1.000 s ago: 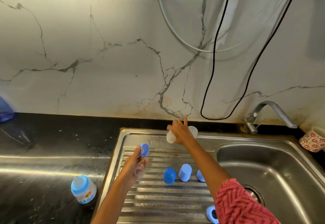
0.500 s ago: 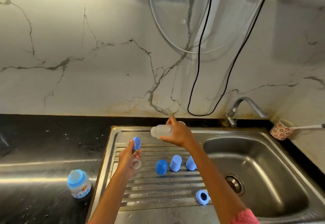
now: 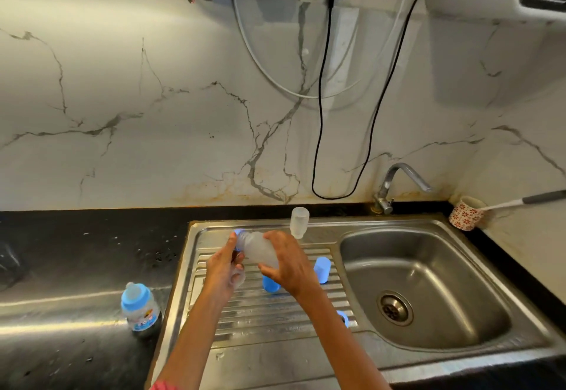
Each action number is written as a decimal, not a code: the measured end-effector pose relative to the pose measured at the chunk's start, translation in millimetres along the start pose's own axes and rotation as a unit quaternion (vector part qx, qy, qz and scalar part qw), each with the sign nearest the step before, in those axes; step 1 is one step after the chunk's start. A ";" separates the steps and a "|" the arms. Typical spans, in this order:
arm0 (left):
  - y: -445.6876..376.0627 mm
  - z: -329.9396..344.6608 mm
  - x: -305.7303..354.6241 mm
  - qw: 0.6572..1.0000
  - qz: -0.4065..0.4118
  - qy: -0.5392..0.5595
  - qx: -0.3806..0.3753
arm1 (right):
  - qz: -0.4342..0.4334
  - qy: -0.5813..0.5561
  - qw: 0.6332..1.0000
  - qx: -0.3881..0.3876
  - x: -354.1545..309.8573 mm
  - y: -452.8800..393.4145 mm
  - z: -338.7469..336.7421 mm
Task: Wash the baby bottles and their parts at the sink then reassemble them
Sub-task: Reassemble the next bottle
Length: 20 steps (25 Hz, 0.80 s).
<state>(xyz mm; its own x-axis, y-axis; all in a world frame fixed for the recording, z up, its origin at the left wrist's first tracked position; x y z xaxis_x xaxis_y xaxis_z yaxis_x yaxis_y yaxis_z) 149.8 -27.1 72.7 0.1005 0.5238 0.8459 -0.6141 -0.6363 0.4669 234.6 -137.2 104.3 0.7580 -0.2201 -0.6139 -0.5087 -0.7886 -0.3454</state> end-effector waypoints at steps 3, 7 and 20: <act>15.1 3.4 17.8 0.996 0.068 -0.050 -0.006 | 0.006 -0.072 0.996 0.042 -7.4 1.9 -11.4; 36.5 17.3 48.9 0.980 0.121 -0.055 -0.146 | 0.249 -0.643 0.724 0.011 -19.1 15.5 -11.3; 54.3 69.4 59.9 0.979 0.146 -0.103 -0.100 | 0.084 -0.384 0.910 0.131 -12.7 21.9 -63.7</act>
<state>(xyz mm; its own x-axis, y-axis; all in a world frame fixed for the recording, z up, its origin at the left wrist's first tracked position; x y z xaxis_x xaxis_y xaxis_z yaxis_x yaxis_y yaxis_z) 176.7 -69.5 166.6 0.0414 0.1981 0.9793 -0.7791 -0.6072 0.1558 239.8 -188.2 149.8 0.2033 0.2216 -0.9537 -0.7474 -0.5941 -0.2973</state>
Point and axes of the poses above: each hand's wrist, its own y-axis away from the middle knuckle, its own z-axis out of the palm, x = y × z, the point moved 4 cm from there along -y, towards the middle knuckle, and after that the axes turned 13 degrees about -y, right-handed, at the moved point
